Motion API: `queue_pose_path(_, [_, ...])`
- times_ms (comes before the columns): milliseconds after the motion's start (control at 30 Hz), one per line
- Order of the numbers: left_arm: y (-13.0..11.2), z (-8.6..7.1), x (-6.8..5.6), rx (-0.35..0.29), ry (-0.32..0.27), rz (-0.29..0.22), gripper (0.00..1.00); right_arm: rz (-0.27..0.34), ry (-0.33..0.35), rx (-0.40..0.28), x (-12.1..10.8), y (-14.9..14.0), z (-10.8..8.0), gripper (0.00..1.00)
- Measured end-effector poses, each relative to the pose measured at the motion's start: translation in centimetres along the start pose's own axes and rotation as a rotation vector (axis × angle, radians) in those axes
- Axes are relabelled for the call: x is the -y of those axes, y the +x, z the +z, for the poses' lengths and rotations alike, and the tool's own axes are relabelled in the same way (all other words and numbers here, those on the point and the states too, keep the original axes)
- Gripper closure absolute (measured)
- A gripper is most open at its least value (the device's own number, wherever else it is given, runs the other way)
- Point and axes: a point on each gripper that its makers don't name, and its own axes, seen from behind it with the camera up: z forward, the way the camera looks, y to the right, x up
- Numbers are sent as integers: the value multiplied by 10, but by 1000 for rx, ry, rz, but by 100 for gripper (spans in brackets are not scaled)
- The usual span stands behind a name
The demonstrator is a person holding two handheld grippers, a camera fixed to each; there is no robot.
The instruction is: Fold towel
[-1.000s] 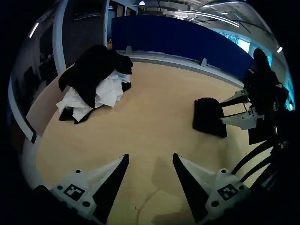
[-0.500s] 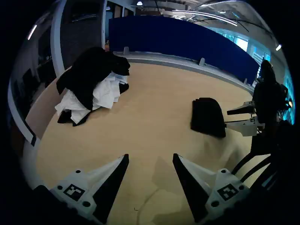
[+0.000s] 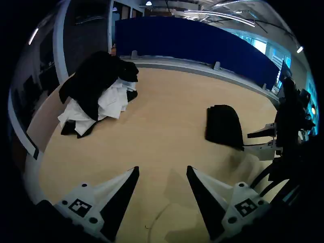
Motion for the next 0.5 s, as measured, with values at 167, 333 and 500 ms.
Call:
queue_pose_path(167, [0, 1, -1, 1, -3, -2, 14, 14, 6, 18, 2, -7, 5, 10])
queue_pose_path(333, [0, 2, -1, 3, -3, -3, 14, 36, 18, 33, 3, -16, 11, 28])
queue_pose_path(500, [0, 2, 0, 5, -1, -4, 14, 61, 32, 43, 6, -21, 14, 46])
